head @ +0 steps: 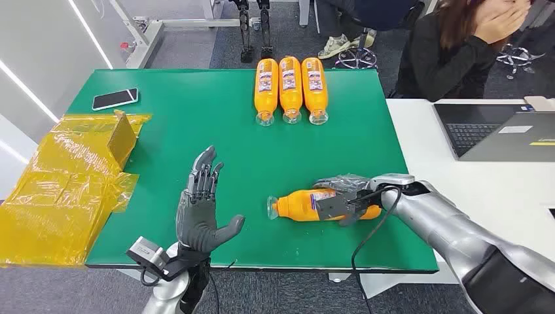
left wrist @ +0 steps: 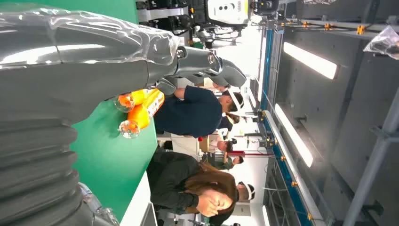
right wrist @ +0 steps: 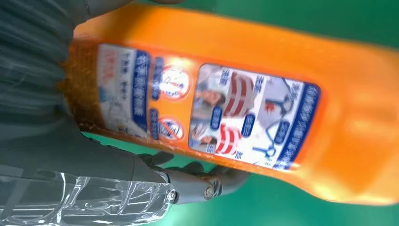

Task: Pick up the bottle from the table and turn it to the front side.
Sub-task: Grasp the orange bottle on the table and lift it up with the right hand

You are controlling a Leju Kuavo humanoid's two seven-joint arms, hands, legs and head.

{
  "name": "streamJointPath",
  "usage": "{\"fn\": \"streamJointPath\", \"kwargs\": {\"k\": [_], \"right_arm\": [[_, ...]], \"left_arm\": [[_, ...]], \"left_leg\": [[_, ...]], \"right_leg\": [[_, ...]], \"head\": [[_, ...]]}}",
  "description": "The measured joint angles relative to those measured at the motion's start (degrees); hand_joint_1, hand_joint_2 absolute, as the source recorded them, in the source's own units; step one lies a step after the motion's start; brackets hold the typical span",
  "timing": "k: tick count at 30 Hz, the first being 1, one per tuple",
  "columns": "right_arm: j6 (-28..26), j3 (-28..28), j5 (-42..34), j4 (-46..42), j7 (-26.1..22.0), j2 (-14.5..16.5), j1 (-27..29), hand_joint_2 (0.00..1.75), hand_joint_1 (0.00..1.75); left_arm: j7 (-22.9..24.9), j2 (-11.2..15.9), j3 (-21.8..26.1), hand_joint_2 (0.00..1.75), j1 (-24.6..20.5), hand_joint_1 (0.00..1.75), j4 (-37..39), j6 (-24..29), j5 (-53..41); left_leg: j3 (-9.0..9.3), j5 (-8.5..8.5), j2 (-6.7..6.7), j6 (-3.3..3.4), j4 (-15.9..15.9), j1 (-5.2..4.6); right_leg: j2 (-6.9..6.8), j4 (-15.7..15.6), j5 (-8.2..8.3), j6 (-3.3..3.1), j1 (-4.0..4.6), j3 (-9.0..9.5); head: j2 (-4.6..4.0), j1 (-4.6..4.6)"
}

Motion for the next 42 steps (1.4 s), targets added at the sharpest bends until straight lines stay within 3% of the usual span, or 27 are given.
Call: {"fn": "streamJointPath", "kwargs": {"k": [8, 9, 12, 13, 31, 33, 37, 42], "right_arm": [[-1.1, 2.0, -0.6, 0.7, -0.3, -0.4, 0.6, 1.75, 0.00], [-1.6, 2.3, -0.8, 0.8, -0.3, -0.6, 0.9, 1.75, 0.12], [-3.4, 3.0, -1.0, 1.0, 0.1, -1.1, 1.6, 1.75, 1.43], [-4.1, 3.1, -1.0, 1.1, 0.4, -1.2, 1.8, 1.75, 1.75], [-15.7, 3.4, -0.6, -0.9, 3.3, -1.5, 2.2, 1.75, 1.75], [-19.8, 2.8, 0.7, -2.1, 4.0, -1.7, 2.7, 1.75, 1.75], [-29.7, -1.3, 6.2, -9.3, 6.4, -2.8, 5.6, 1.75, 1.75], [-33.1, -8.6, 13.1, -22.8, 8.4, -4.5, 12.3, 1.75, 1.75]], "left_arm": [[0.0, 0.0, 0.0, 1.75, 0.0, 0.00, 0.2, -0.5, 0.0], [0.0, 0.0, 0.0, 1.75, 0.0, 0.00, 0.3, -0.8, 0.1], [0.0, 0.0, 0.0, 1.75, -0.1, 0.00, 0.5, -1.3, 0.3], [0.0, 0.0, 0.0, 1.75, -0.2, 0.00, 0.6, -1.5, 0.5], [0.0, 0.6, 0.0, 1.75, 0.6, 0.00, 0.7, -1.8, 1.1], [0.0, 0.7, 0.0, 1.75, 0.9, 0.00, 0.6, -1.4, 1.0], [0.0, 1.0, 0.2, 1.75, 2.0, 0.00, -0.4, -0.4, 0.7], [0.3, 0.8, 1.0, 1.75, 3.2, 0.00, -2.2, -0.5, -0.7]], "left_leg": [[0.21, -0.01, 0.02, 0.00, 0.0, 0.01], [0.27, -0.01, 0.03, 0.00, 0.0, 0.01], [0.44, -0.03, 0.04, 0.00, 0.0, 0.01], [0.50, -0.04, 0.04, 0.01, 0.0, 0.02], [0.62, 0.09, 0.04, 0.17, 0.0, -0.02], [0.58, 0.09, 0.04, 0.17, 0.0, -0.02], [0.48, 0.07, 0.03, 0.16, 0.0, -0.01], [0.35, 0.01, 0.02, 0.08, -0.1, 0.01]], "right_leg": [[0.01, 0.0, -0.01, 0.01, 0.01, 0.18], [0.02, 0.0, -0.01, 0.01, 0.01, 0.24], [0.02, -0.1, -0.02, 0.02, 0.02, 0.42], [0.02, -0.1, -0.02, 0.02, 0.02, 0.48], [0.01, -0.1, 0.16, 0.20, -0.01, 0.72], [0.01, -0.1, 0.16, 0.20, -0.01, 0.68], [0.01, -0.1, 0.12, 0.20, 0.01, 0.54], [0.01, -0.1, 0.06, 0.16, 0.02, 0.39]], "head": [[0.00, -0.01], [0.00, -0.01], [0.00, -0.01], [0.00, -0.01], [0.00, 0.01], [0.00, 0.00], [0.00, 0.01], [0.00, -0.01]]}}
